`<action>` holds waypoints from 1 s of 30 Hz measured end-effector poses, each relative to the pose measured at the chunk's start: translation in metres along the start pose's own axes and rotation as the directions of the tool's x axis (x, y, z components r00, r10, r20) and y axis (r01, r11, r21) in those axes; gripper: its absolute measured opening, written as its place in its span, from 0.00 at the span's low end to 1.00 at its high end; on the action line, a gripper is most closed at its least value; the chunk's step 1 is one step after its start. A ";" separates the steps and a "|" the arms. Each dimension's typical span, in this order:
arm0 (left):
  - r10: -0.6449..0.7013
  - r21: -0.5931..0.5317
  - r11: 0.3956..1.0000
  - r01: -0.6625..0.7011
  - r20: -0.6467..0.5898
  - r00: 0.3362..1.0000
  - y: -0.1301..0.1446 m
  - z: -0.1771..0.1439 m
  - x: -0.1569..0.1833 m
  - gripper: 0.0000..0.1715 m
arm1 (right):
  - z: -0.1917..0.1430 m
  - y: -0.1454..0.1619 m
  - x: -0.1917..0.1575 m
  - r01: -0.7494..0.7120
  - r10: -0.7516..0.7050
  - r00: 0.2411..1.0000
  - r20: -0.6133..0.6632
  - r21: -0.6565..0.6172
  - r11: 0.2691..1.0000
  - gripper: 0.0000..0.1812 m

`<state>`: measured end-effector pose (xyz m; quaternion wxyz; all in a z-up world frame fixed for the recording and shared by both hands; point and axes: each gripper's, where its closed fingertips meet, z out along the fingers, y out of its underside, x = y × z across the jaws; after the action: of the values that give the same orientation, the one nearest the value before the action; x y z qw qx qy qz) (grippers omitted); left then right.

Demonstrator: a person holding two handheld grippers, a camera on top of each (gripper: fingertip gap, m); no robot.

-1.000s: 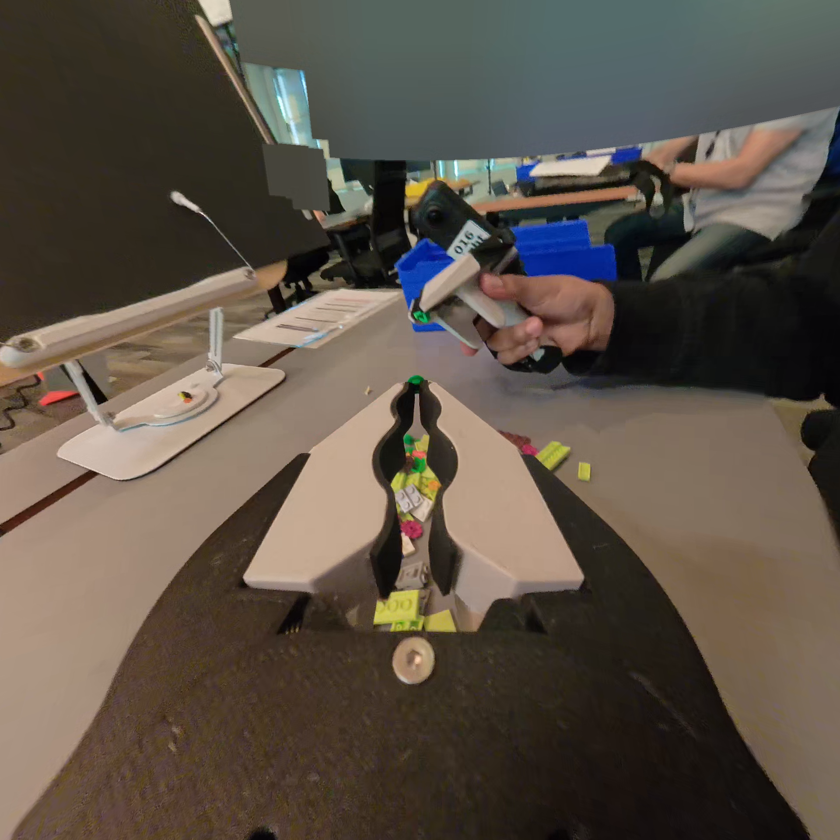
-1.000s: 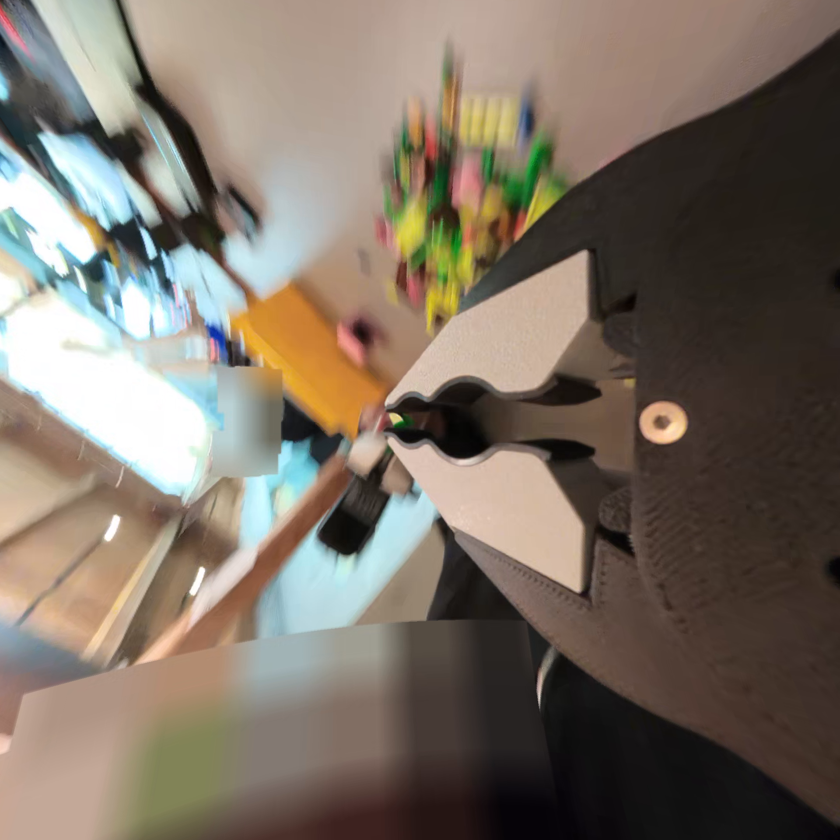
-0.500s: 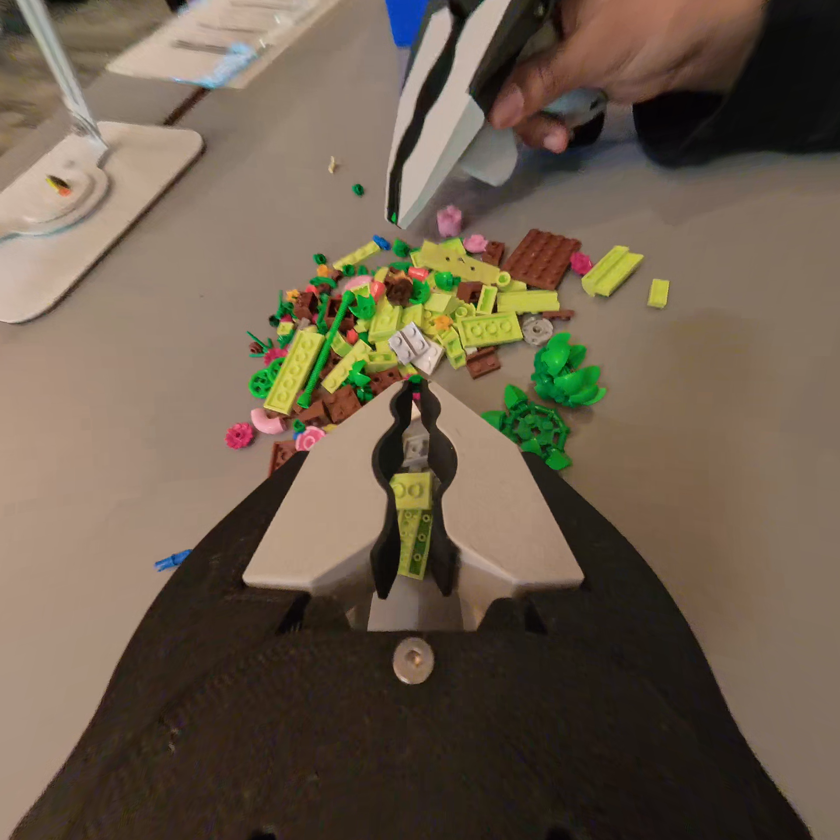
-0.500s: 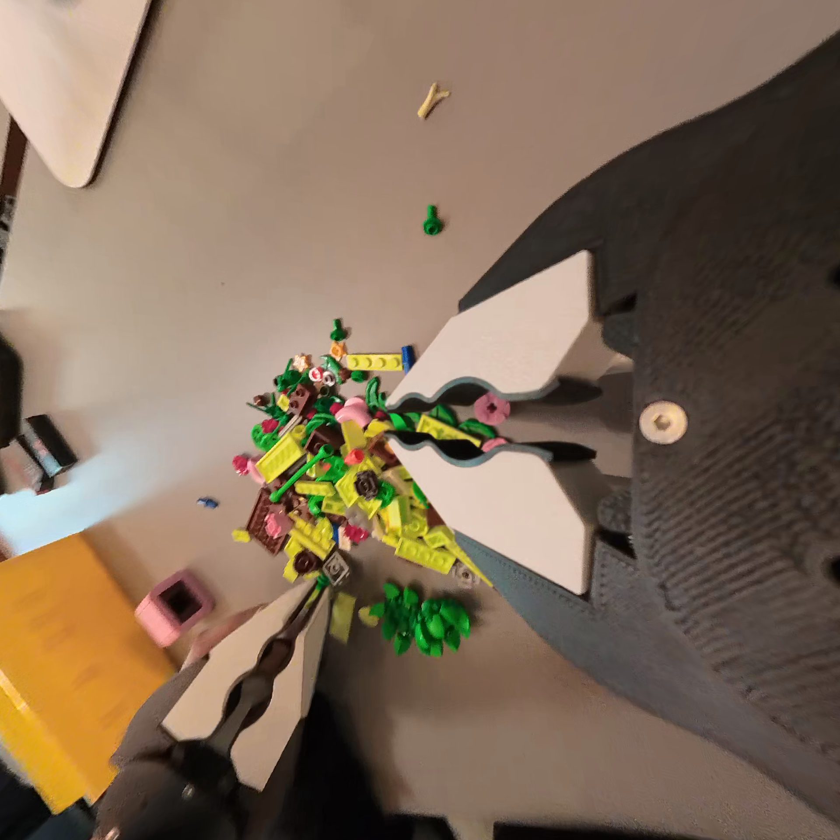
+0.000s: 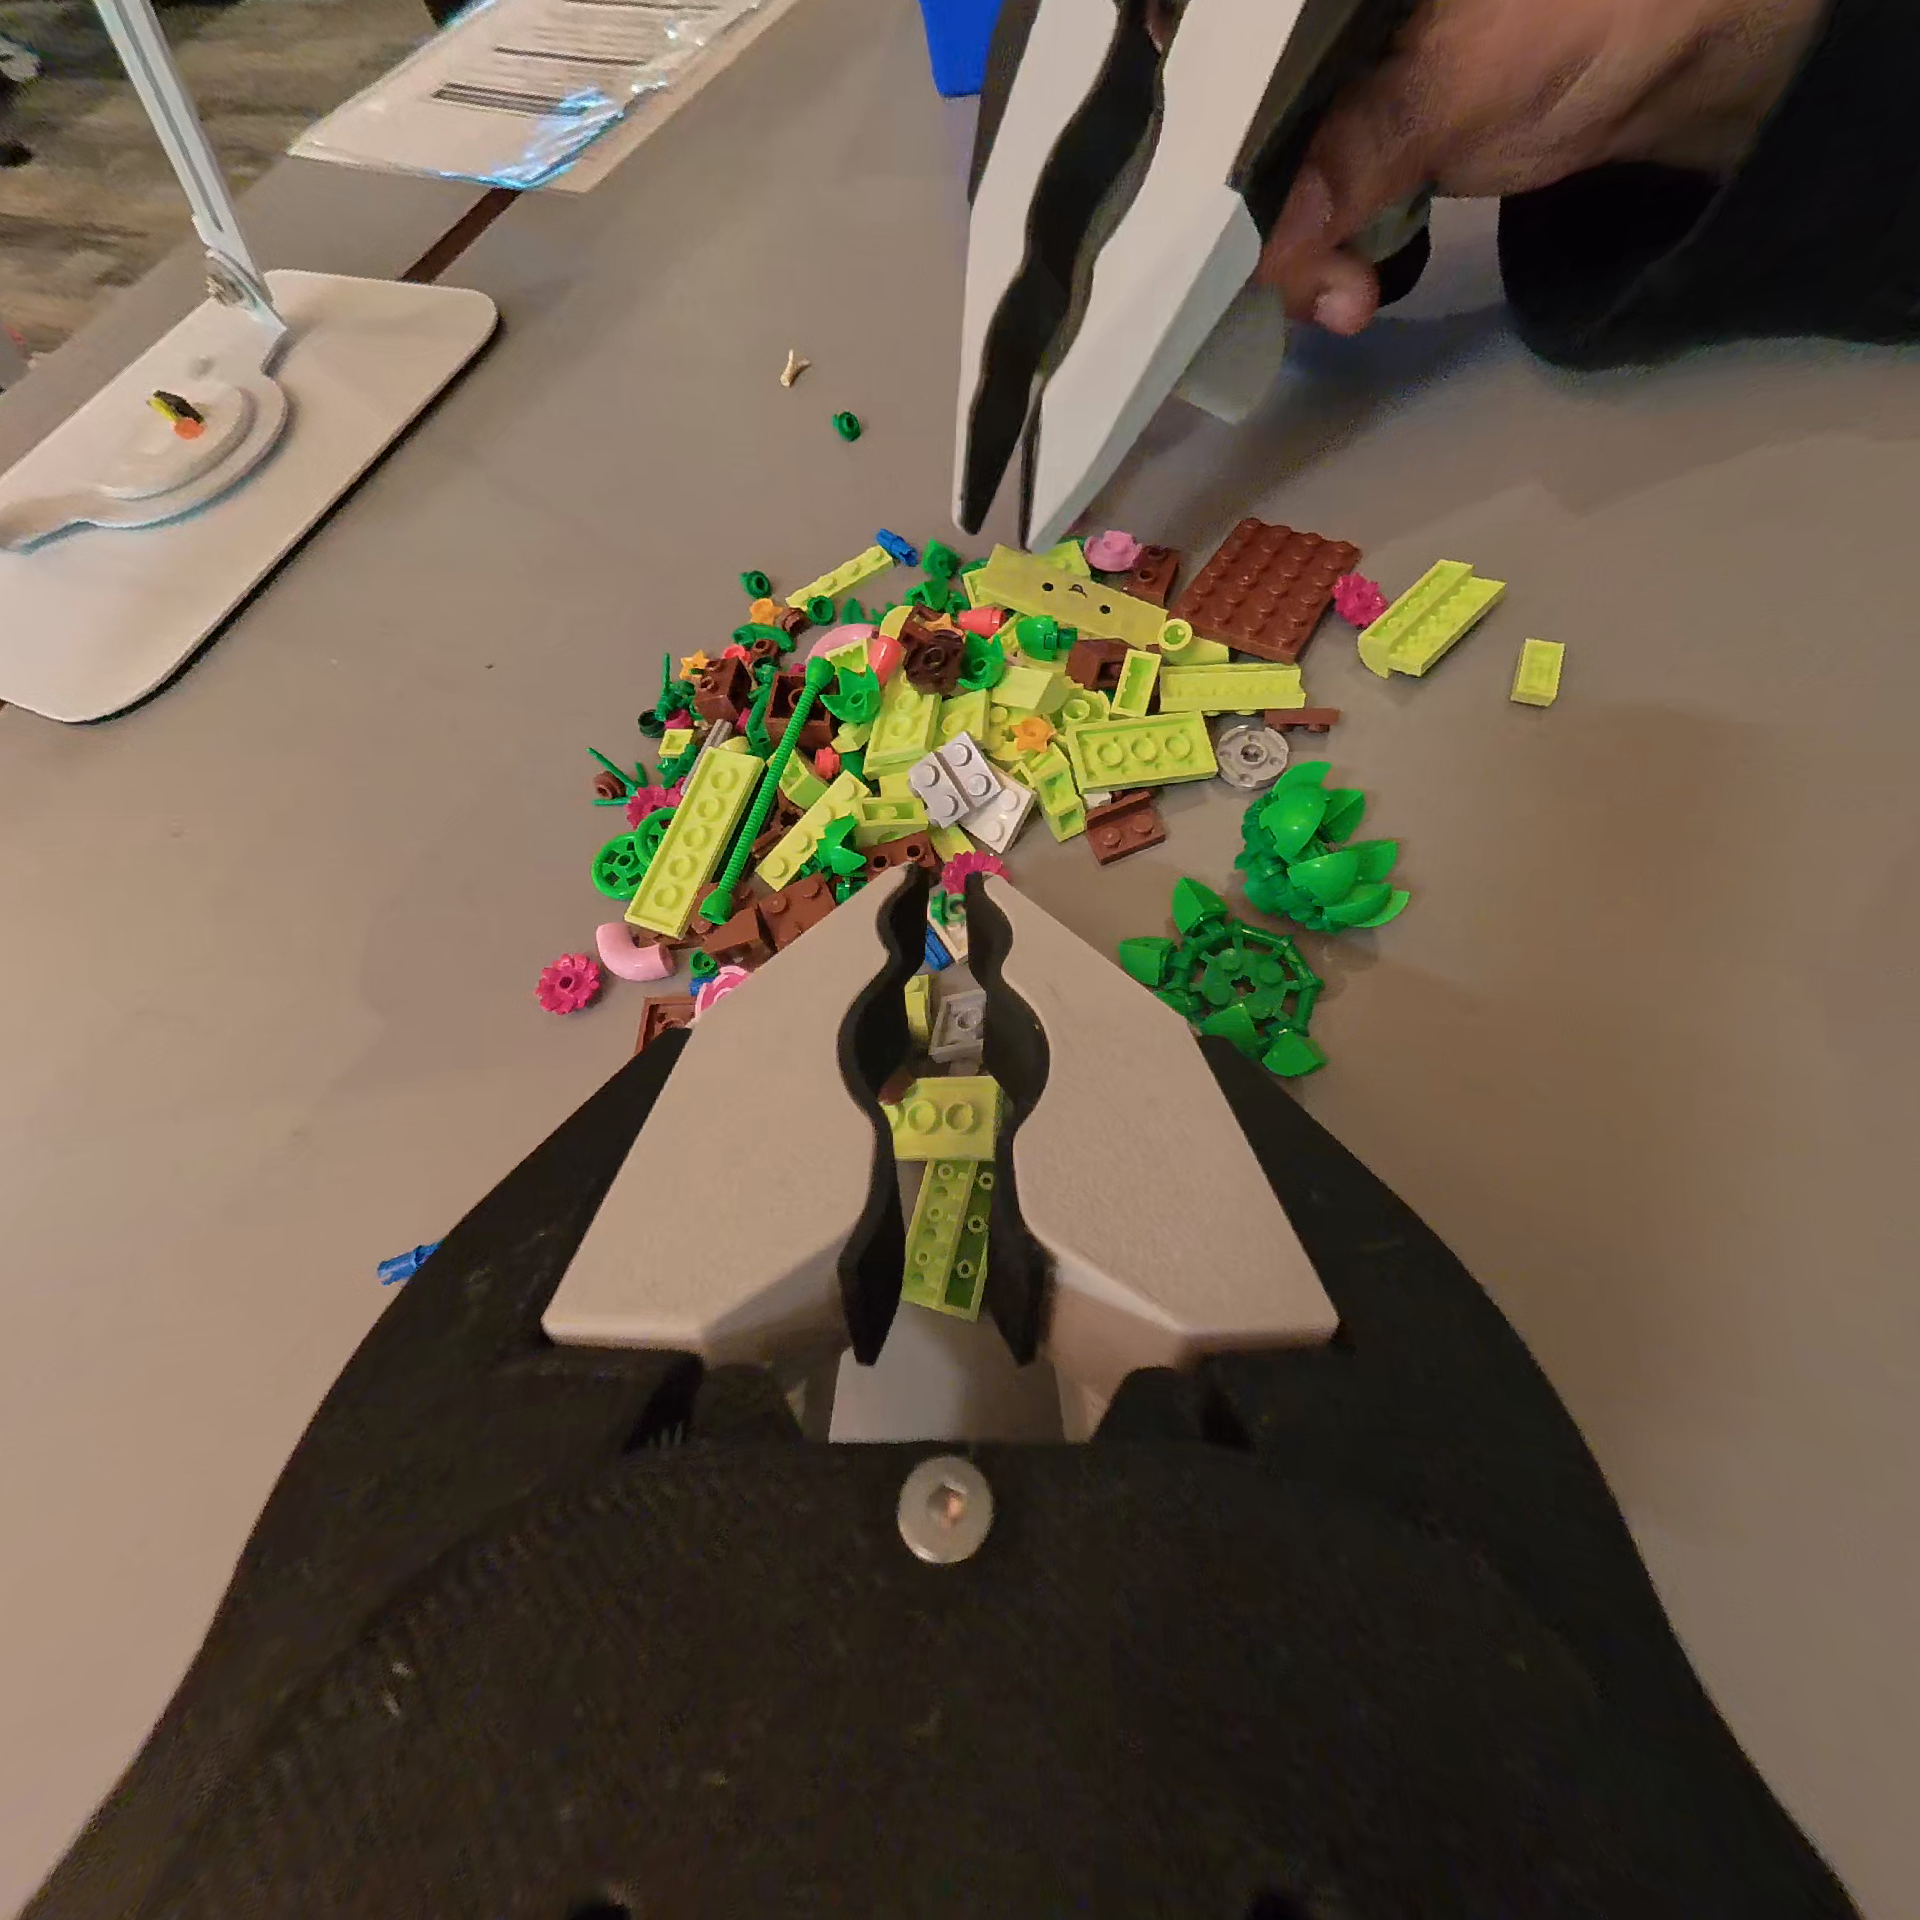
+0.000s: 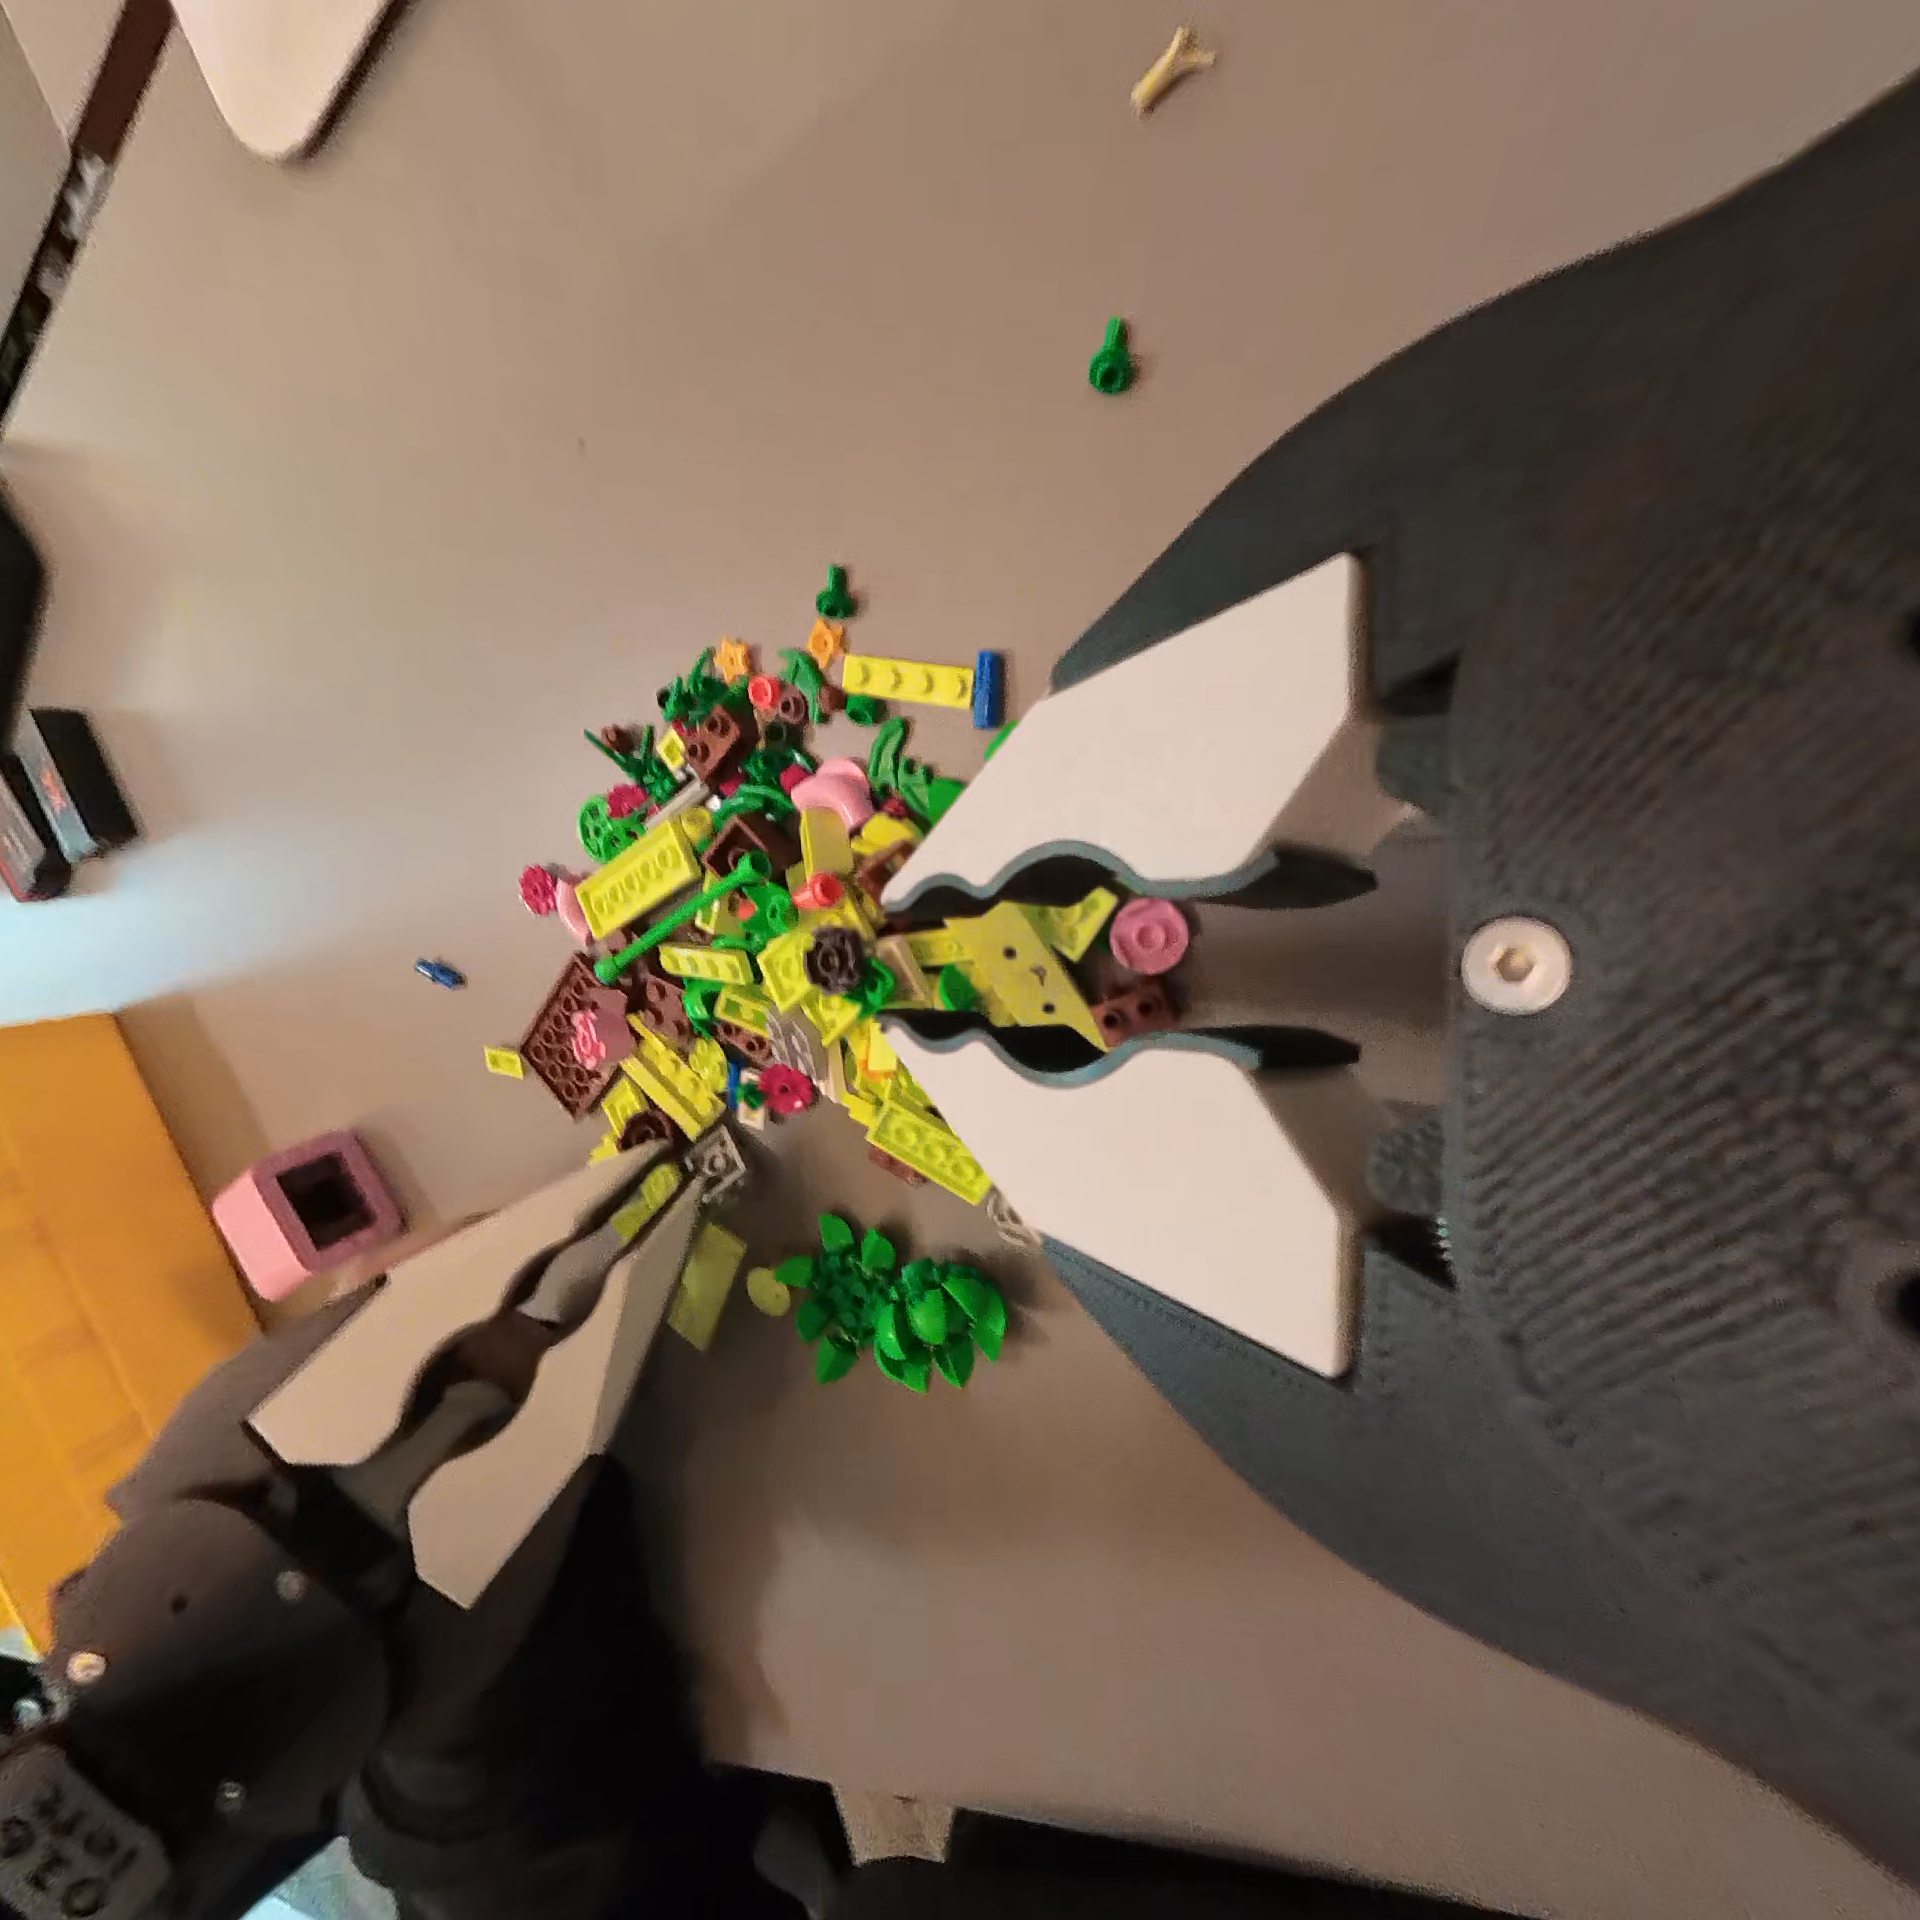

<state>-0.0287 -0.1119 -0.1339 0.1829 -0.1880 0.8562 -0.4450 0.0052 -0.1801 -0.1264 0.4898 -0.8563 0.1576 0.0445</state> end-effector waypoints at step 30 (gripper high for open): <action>0.049 -0.001 0.999 -0.049 0.034 0.998 -0.001 0.001 0.001 0.00 | -0.001 0.000 -0.007 -0.099 0.099 0.994 0.049 -0.012 0.995 0.04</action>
<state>-0.0290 -0.1132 -0.1340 0.2082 -0.1746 0.8574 -0.4371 -0.0010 -0.1788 -0.1242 0.4865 -0.8485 0.1874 0.0906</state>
